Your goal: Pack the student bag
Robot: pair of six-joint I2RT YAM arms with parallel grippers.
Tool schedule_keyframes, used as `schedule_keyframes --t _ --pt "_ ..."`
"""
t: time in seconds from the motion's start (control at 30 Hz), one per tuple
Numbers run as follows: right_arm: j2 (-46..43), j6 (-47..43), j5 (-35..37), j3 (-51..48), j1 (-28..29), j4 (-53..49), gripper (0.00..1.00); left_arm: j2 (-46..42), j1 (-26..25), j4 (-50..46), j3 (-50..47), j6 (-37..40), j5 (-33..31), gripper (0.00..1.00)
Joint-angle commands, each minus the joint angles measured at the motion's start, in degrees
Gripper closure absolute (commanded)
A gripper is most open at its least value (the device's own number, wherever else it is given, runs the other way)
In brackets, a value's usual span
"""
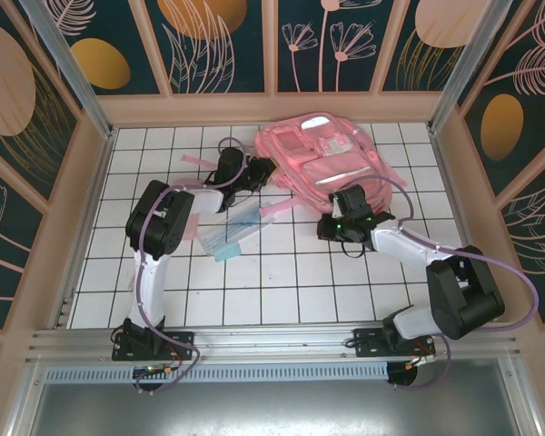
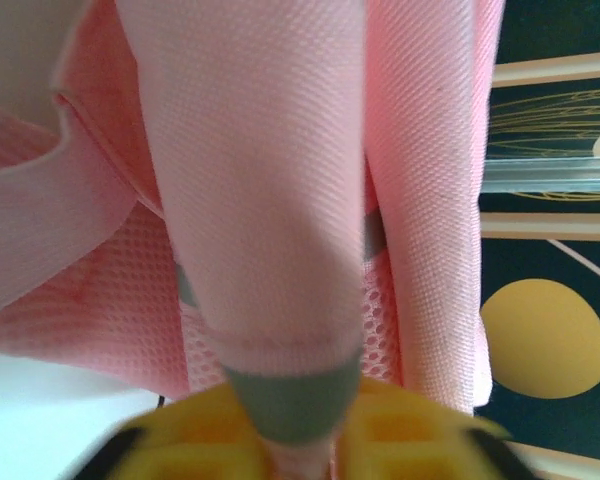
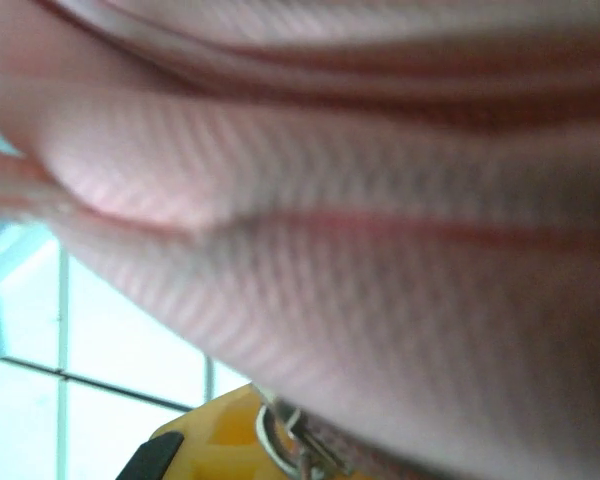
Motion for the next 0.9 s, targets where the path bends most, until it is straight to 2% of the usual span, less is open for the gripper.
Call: schedule_keyframes --t 0.0,0.03,0.1,0.3,0.4,0.53,0.6,0.7,0.73,0.77,0.87 --pt "2.55 4.40 -11.37 2.56 1.18 8.49 1.00 -1.42 0.91 -3.09 1.48 3.46 0.36 0.22" --pt "3.72 5.62 -13.45 3.22 1.29 11.07 1.00 -3.00 0.91 -3.76 0.04 3.88 0.12 0.11" --pt "6.69 7.87 -17.05 5.50 1.89 16.54 1.00 -7.70 0.82 -1.48 -6.67 2.59 -0.49 0.08" --pt "13.87 7.54 -22.42 14.50 5.66 19.82 1.00 -17.91 -3.11 7.40 -23.11 -4.38 -1.76 0.15" --pt "15.27 6.52 -23.04 16.97 7.36 17.16 1.00 -17.97 -5.24 11.42 -24.73 -7.33 -2.28 0.19" --pt "13.82 7.87 -23.85 14.33 8.65 17.35 1.00 -14.52 -5.93 13.27 -21.16 -7.96 -1.99 0.24" --pt "12.65 8.44 -23.97 12.68 9.40 16.99 1.00 -12.09 -5.99 14.53 -19.46 -8.37 -1.74 0.37" --pt "10.85 8.03 -23.19 10.79 10.12 12.37 1.00 -9.04 -6.03 15.91 -16.12 -8.07 -1.66 0.81" --pt "10.08 7.56 -22.51 10.06 10.06 9.43 1.00 -8.44 -6.03 15.32 -15.29 -7.33 -1.78 0.92" --pt "9.24 6.80 -21.34 9.51 9.97 6.08 1.00 -8.04 -5.89 14.21 -14.45 -6.21 -2.07 1.00" --pt "6.31 4.84 -16.94 7.85 9.13 -4.62 1.00 -7.72 -5.13 11.48 -13.52 -3.77 -2.58 1.00"
